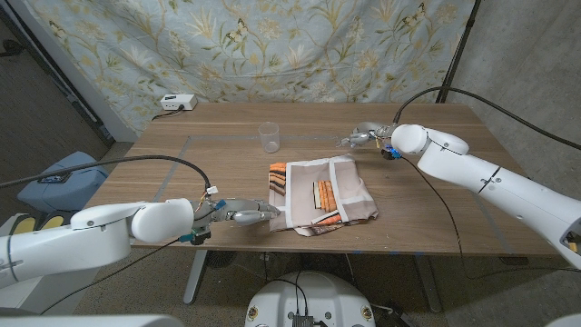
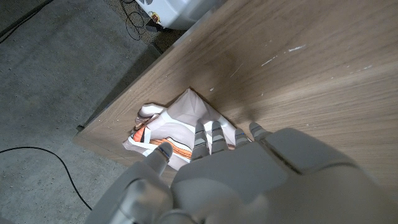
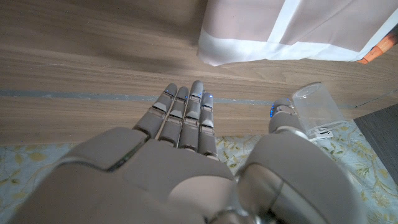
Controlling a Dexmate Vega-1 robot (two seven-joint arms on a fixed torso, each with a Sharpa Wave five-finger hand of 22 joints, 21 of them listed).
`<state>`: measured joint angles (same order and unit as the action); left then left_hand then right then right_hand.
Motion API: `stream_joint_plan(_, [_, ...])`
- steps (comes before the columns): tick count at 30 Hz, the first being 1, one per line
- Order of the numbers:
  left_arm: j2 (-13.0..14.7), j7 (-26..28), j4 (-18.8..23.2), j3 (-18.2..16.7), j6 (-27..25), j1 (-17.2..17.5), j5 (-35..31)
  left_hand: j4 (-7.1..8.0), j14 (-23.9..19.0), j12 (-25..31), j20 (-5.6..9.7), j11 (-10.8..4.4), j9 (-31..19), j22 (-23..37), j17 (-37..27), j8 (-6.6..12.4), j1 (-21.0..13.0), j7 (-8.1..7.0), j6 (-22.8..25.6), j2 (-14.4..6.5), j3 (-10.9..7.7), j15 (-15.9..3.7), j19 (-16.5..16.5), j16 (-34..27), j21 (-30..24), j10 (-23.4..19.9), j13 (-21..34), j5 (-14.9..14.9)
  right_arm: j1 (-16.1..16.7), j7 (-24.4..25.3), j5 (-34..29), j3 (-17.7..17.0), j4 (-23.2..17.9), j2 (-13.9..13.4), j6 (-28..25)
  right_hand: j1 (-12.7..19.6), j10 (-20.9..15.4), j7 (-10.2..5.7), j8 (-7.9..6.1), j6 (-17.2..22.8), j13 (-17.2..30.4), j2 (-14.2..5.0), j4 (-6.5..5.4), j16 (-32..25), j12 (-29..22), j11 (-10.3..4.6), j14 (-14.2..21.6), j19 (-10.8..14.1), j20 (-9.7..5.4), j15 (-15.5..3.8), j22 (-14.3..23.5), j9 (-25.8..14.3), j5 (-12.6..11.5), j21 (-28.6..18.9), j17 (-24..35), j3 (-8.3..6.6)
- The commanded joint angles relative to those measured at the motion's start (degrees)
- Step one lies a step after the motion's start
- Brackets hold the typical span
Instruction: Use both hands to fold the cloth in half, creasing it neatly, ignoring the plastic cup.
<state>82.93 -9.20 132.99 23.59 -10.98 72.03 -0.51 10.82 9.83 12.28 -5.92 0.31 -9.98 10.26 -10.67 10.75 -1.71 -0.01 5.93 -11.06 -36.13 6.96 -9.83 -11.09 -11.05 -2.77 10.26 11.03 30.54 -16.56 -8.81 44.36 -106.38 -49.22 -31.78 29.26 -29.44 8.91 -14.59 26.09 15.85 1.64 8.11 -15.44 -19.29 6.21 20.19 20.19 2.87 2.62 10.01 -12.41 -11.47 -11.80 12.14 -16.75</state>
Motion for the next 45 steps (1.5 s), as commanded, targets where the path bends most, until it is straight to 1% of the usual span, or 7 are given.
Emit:
stream_joint_plan(1, [-0.1, -0.2, 0.1, 0.2, -0.1, -0.2, -0.4, 0.11, -0.1, 0.0, 0.31, -0.19, -0.2, 0.2, 0.0, -0.16, 0.5, 0.06, 0.3, -0.2, -0.54, 0.32, -3.9, -0.2, -0.5, -0.3, 0.1, 0.3, -0.6, -1.9, -1.6, 1.2, 1.3, -0.3, -0.3, -0.4, -0.2, -0.45, 0.11, 0.1, 0.2, 0.31, 0.18, 0.2, -0.3, -0.33, 0.1, 0.0, -0.26, -0.42, 0.2, -0.1, -0.4, 0.3, 0.3, 0.37])
stream_joint_plan(4, [-0.3, -0.5, 0.1, 0.3, -0.1, -0.3, -0.4, 0.10, -0.2, -0.1, 0.32, -0.24, -0.2, 0.2, 0.0, -0.17, 0.5, 0.04, 0.3, -0.2, -0.63, 0.33, -3.9, -0.2, -0.6, -0.3, 0.1, 0.3, -0.2, -1.7, -0.8, 0.6, 2.1, -0.2, 0.8, -0.5, -0.1, -0.47, 0.13, 0.2, 0.2, 0.43, 0.14, 0.2, -0.3, -0.46, 0.2, 0.0, -0.35, -0.49, 0.2, -0.1, -0.5, 0.3, 0.3, 0.51])
stream_joint_plan(24, [0.1, 0.0, -0.1, 0.0, -0.3, -0.1, 0.1, 0.08, -0.2, -0.3, 0.31, -0.54, -0.2, 0.1, 0.0, -0.19, 0.6, -0.02, 0.4, -0.2, -1.30, 0.31, -4.0, -0.1, -0.6, -0.3, 0.1, 0.4, -1.4, -3.7, -3.1, 2.5, 4.9, 1.0, 1.7, -0.4, 0.2, -1.15, 0.38, 0.1, 0.7, 0.63, 0.09, 0.3, -0.5, -0.79, 0.5, 0.2, -0.50, -1.07, 0.2, -0.2, -1.2, 0.2, 0.5, 0.92])
stream_joint_plan(29, [0.0, -0.1, -0.2, 0.2, -0.3, -0.1, 0.0, 0.08, -0.2, -0.3, 0.31, -0.49, -0.2, 0.1, 0.0, -0.20, 0.7, -0.12, 0.4, -0.1, -1.45, 0.38, -4.0, -0.1, -0.6, -0.3, 0.1, 0.4, -1.4, -3.9, -3.6, 2.8, 5.1, 1.2, 1.4, -0.7, -1.1, -1.30, 0.38, 0.4, 1.0, 0.71, -0.11, 0.0, -1.3, -0.83, 1.2, 0.4, -0.56, -1.51, 0.2, -0.3, -1.4, 0.1, 0.7, 1.26])
stream_joint_plan(34, [0.0, 0.1, -0.3, 0.2, -0.3, -0.1, 0.0, 0.09, -0.2, -0.4, 0.35, -0.42, -0.2, 0.1, 0.0, -0.19, 0.7, -0.07, 0.5, -0.1, -1.62, 0.42, -4.0, -0.1, -0.6, -0.3, 0.1, 0.4, -1.2, -3.8, -4.1, 2.9, 4.9, 1.3, 0.9, -0.4, -3.1, -2.08, -0.02, 2.3, 1.9, 0.34, -0.22, -0.7, -3.0, -2.70, 3.1, 1.1, -0.75, -2.66, 0.3, -0.5, -2.1, -0.1, 1.2, 1.57])
stream_joint_plan(37, [-0.1, -0.1, -0.4, 0.3, -0.2, -0.1, 0.1, 0.09, -0.2, -0.4, 0.36, -0.38, -0.2, 0.1, 0.0, -0.20, 0.7, -0.16, 0.5, -0.1, -1.75, 0.37, -4.0, 0.0, -0.6, -0.2, 0.1, 0.4, -1.0, -3.7, -4.2, 2.9, 4.9, 1.4, 0.8, -0.3, -4.2, -2.10, -0.02, 2.7, 2.4, 0.13, -0.28, -1.0, -3.9, -2.62, 4.0, 1.4, -0.76, -3.13, 0.3, -0.6, -2.4, -0.2, 1.5, 1.72])
stream_joint_plan(45, [-0.1, -0.2, -0.5, 0.4, -0.2, -0.1, -0.1, 0.09, -0.2, -0.5, 0.32, -0.51, -0.2, 0.1, 0.0, -0.20, 0.8, -0.24, 0.6, -0.1, -2.01, 0.43, -4.0, 0.0, -0.6, -0.1, 0.1, 0.4, -0.5, -2.8, -4.4, 2.8, 4.9, 1.8, 0.6, 0.7, -6.0, -3.06, -0.96, 5.5, 4.9, -0.34, -0.10, -3.0, -7.2, -4.27, 7.8, 2.2, -0.64, -4.83, 0.3, -1.3, -3.3, -0.3, 3.2, 2.25])
